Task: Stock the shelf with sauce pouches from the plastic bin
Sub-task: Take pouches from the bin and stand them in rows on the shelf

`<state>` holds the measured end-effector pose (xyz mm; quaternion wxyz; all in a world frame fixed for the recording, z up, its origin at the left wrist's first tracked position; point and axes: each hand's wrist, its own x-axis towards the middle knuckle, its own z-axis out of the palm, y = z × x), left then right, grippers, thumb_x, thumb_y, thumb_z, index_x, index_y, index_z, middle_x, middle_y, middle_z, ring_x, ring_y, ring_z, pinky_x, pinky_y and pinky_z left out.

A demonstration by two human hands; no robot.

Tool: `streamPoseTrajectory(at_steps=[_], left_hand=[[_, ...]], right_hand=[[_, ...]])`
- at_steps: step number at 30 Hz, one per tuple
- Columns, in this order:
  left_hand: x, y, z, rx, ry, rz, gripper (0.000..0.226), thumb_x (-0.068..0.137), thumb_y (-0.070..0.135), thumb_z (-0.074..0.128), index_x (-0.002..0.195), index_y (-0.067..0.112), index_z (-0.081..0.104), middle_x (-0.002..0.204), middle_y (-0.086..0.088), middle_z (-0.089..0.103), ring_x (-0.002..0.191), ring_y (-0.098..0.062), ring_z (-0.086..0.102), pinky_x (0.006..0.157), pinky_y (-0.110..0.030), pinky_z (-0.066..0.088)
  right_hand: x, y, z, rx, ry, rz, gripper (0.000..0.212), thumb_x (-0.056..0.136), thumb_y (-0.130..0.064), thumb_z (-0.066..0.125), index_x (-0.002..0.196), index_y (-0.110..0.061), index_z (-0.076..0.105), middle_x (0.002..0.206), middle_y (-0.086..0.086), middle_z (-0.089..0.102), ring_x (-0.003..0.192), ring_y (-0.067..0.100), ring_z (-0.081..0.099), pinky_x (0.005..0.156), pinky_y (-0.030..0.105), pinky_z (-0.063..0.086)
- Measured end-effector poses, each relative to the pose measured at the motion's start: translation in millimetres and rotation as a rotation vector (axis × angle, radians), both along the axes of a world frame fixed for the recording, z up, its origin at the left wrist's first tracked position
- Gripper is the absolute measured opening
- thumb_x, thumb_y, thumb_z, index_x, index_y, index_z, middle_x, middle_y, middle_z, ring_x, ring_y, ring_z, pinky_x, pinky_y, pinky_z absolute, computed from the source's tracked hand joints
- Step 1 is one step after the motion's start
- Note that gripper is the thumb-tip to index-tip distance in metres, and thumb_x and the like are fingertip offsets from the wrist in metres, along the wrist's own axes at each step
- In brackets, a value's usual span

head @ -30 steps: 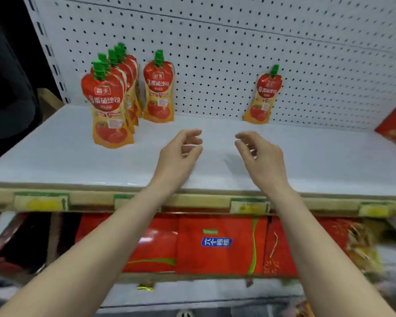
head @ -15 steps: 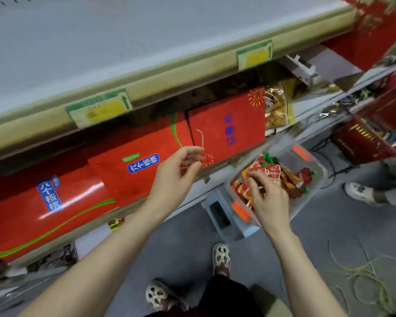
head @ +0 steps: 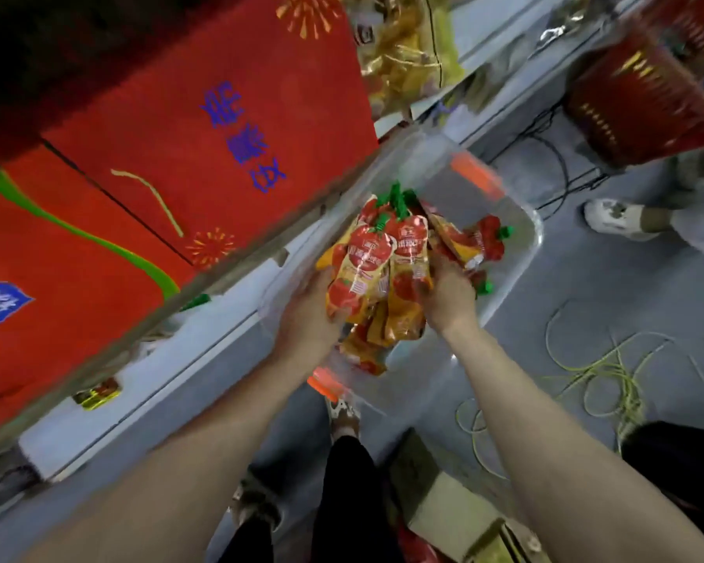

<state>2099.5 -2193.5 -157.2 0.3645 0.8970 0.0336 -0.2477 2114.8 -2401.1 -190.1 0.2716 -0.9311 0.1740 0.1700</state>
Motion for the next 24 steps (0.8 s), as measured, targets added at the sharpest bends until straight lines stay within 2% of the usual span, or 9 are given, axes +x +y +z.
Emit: streamPoseTrajectory(at_steps=[3, 6, 8, 10, 14, 19, 21, 24], left_hand=[[8.0, -20.5, -41.5, 0.071, -0.002, -0.014, 0.073, 0.088, 0.026, 0.064, 0.151, 0.019, 0.026, 0.151, -0.008, 0.036, 0.131, -0.032, 0.044, 0.107, -0.043, 0.039], [5.2, -37.6, -67.2, 0.201, -0.056, -0.019, 0.075, 0.09, 0.021, 0.061, 0.152, 0.014, 0.021, 0.156, -0.008, 0.026, 0.141, -0.03, 0.029, 0.115, -0.044, 0.028], [2.0, -48.9, -75.9, 0.314, -0.089, -0.028, 0.074, 0.092, 0.022, 0.058, 0.153, 0.016, 0.017, 0.159, -0.005, 0.02, 0.141, -0.033, 0.026, 0.115, -0.047, 0.027], [-0.4, -58.4, -84.0, 0.397, -0.088, -0.012, 0.076, 0.092, 0.024, 0.058, 0.153, 0.02, 0.013, 0.159, -0.002, 0.017, 0.135, -0.035, 0.028, 0.11, -0.051, 0.033], [-0.5, -69.1, -93.8, 0.493, -0.104, 0.032, 0.092, 0.084, 0.027, 0.071, 0.151, 0.024, 0.009, 0.155, -0.003, 0.018, 0.126, -0.036, 0.032, 0.101, -0.052, 0.042], [-1.8, -75.5, -91.1, 0.479, -0.099, 0.056, 0.095, 0.087, 0.021, 0.066, 0.153, 0.027, -0.001, 0.156, -0.007, 0.018, 0.124, -0.036, 0.044, 0.091, -0.046, 0.049], [-1.6, -74.8, -87.4, 0.444, -0.12, 0.062, 0.099, 0.087, 0.022, 0.067, 0.152, 0.031, -0.006, 0.151, -0.009, 0.03, 0.118, -0.036, 0.05, 0.09, -0.048, 0.049], [1.4, -72.4, -84.1, 0.36, -0.11, 0.103, 0.096, 0.089, 0.028, 0.063, 0.151, 0.034, -0.01, 0.139, -0.01, 0.049, 0.119, -0.035, 0.051, 0.098, -0.052, 0.046]], right_hand=[[15.8, 1.4, -32.2, 0.027, 0.005, -0.028, 0.056, 0.091, -0.017, 0.062, 0.142, -0.006, 0.043, 0.13, 0.023, 0.057, 0.116, 0.043, 0.055, 0.091, 0.043, 0.046], [18.6, 8.2, -53.8, -0.012, -0.045, -0.041, 0.061, 0.093, -0.024, 0.061, 0.146, -0.003, 0.038, 0.134, 0.025, 0.052, 0.12, 0.043, 0.052, 0.1, 0.045, 0.043], [16.5, 12.6, -62.9, -0.047, -0.068, -0.04, 0.064, 0.092, -0.022, 0.062, 0.148, -0.004, 0.036, 0.139, 0.023, 0.049, 0.126, 0.041, 0.047, 0.106, 0.047, 0.04], [14.6, 13.9, -67.4, -0.077, -0.097, -0.037, 0.066, 0.091, -0.019, 0.063, 0.149, -0.006, 0.035, 0.142, 0.021, 0.047, 0.13, 0.039, 0.044, 0.108, 0.047, 0.039], [12.7, 16.5, -69.5, -0.057, -0.097, -0.042, 0.077, 0.083, -0.02, 0.07, 0.15, -0.011, 0.034, 0.144, 0.016, 0.045, 0.132, 0.038, 0.04, 0.101, 0.052, 0.041], [8.7, 21.0, -69.8, 0.024, -0.047, -0.136, 0.098, 0.075, -0.023, 0.078, 0.154, -0.011, 0.021, 0.138, 0.024, 0.044, 0.126, 0.045, 0.044, 0.105, 0.053, 0.039], [9.2, 18.7, -67.9, 0.087, 0.001, -0.185, 0.092, 0.076, -0.025, 0.078, 0.151, -0.011, 0.026, 0.137, 0.021, 0.047, 0.124, 0.042, 0.048, 0.103, 0.049, 0.042], [7.8, 16.3, -62.7, 0.177, 0.085, -0.206, 0.063, 0.076, -0.027, 0.079, 0.13, -0.012, 0.051, 0.125, 0.014, 0.063, 0.116, 0.037, 0.058, 0.092, 0.041, 0.047]])
